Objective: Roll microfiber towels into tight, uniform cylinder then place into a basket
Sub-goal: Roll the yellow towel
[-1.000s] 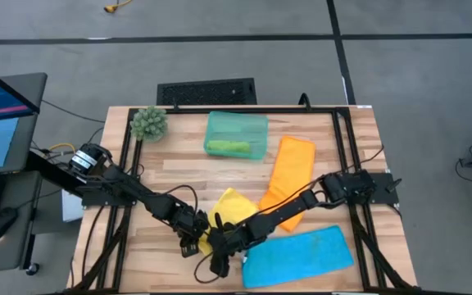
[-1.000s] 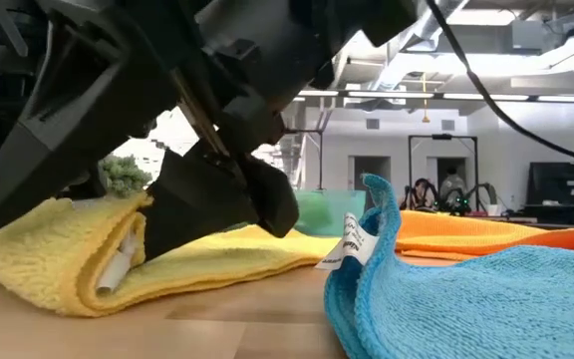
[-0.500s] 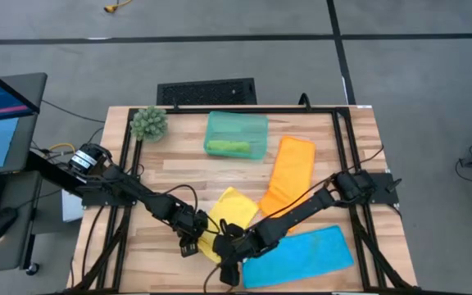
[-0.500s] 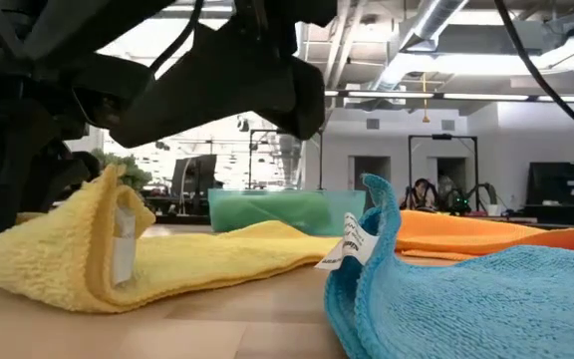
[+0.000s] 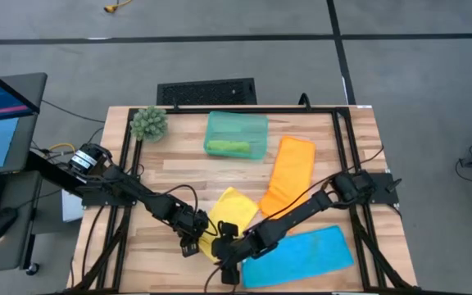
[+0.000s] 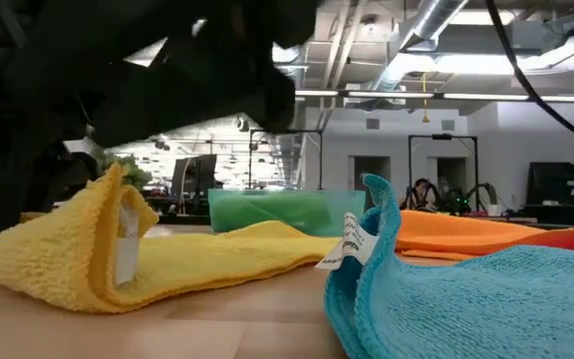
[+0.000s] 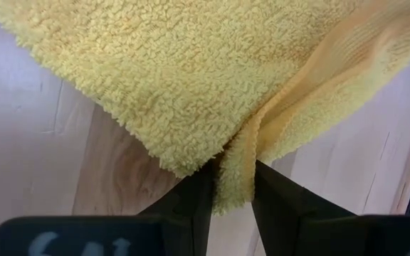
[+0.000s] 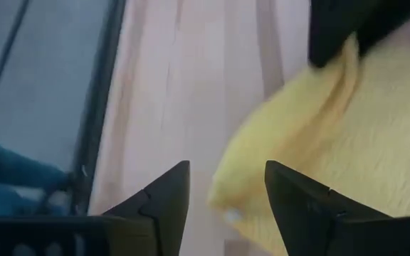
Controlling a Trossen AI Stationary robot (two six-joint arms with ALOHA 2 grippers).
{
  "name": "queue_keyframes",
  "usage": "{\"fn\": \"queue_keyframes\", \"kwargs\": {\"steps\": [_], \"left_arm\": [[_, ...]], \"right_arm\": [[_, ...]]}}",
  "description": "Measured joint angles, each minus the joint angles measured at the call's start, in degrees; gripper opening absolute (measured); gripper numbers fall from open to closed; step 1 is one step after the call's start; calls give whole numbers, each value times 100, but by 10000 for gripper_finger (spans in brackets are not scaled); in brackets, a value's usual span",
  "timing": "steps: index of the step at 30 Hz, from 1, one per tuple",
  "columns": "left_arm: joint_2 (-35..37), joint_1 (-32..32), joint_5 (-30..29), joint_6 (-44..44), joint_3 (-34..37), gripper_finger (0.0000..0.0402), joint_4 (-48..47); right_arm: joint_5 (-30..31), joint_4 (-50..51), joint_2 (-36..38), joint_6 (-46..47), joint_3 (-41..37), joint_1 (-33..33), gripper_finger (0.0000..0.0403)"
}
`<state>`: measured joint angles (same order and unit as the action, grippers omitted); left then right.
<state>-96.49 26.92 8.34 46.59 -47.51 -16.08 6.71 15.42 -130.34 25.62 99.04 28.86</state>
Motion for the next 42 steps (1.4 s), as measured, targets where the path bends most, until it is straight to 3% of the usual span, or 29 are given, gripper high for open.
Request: {"fn": "queue_keyframes", "kwargs": {"steps": [4,10,24,30,35,42], "left_arm": [[-2,0,-11,5,0,87,2],[-2,-2,-6,72,0,87,9],[-7,-9,-6,197,0,87,23],[-11,-13,368,64,4,87,19],[103,-9,455,-216,9,87,-15],[896,-9,411,-649,9,87,-629]], "right_arm": [[-45,-329,-205,28,48,88,208],[608,-206,-247,86,103,201,207],[261,-197,-595,487,107,187,207],[283,245,-565,775,126,151,202],[438,383,-563,740,127,151,166],[476,552,-563,737,120,148,65]]}}
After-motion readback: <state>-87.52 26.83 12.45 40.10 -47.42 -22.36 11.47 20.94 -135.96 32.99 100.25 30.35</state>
